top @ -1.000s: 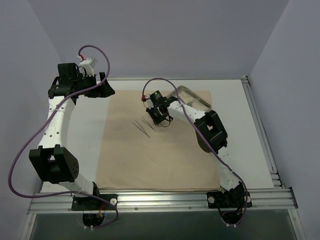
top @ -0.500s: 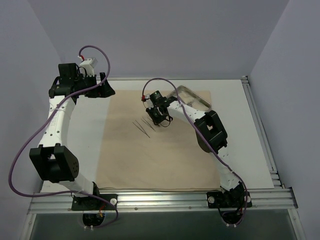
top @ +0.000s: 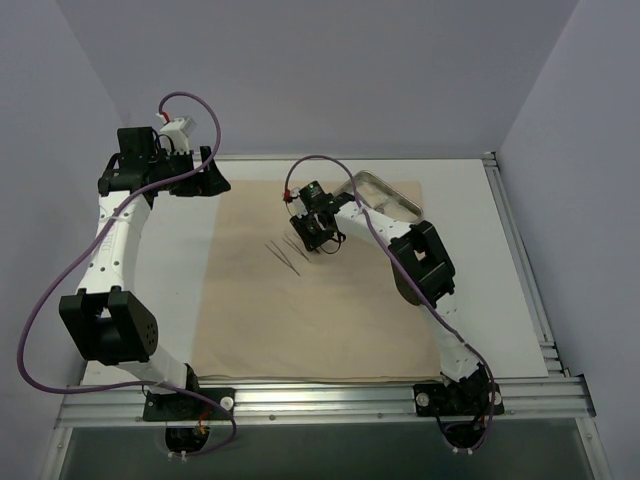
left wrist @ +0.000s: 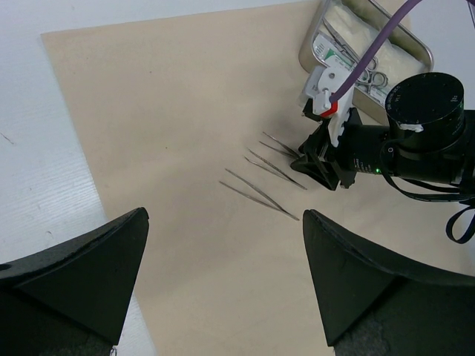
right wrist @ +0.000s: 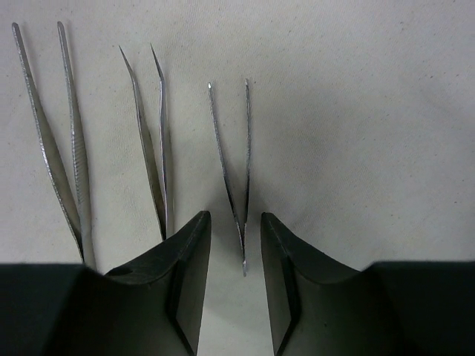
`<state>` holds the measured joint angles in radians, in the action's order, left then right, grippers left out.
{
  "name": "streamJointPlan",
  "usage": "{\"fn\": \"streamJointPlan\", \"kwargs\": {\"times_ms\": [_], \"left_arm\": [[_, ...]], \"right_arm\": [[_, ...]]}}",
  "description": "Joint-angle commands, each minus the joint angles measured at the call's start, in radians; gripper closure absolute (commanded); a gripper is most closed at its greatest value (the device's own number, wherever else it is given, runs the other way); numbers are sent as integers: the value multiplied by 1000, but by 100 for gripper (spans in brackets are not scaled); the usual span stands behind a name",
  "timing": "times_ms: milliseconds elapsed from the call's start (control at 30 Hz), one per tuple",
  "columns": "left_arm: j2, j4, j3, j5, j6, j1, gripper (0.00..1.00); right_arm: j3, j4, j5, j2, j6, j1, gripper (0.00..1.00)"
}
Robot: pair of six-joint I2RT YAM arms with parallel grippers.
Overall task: Open and lay out the surgical kit
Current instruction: Place the medical item in the surgical kit, then pick up the medical item from the container.
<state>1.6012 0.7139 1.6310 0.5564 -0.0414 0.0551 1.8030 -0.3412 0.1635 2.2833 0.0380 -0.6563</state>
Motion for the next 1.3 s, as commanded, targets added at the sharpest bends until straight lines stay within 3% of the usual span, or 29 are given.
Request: {"fn": "streamJointPlan", "kwargs": {"times_ms": [0,400,467,633,967,1267], "left_arm": [[0,5,30,23,18,0,6],[6,25,43,-1,69,-1,6],[17,45,52,-24,92,0,6],[29,84,52,-91,165,3,6],[115,119,43,-200,247,11,6],[192,121,73,-210,244,11,6]], "right_arm": [[47,-30,-16,-90,-20,-6,70],[99,-18,-132,-280,40,90,73],[114,-9,-156,-271,54,142,80],[211,-30,-156,-148,94,269,85],[265,-36,-56,4,129,334,83],[246,-36,-41,73,145,340,81]]}}
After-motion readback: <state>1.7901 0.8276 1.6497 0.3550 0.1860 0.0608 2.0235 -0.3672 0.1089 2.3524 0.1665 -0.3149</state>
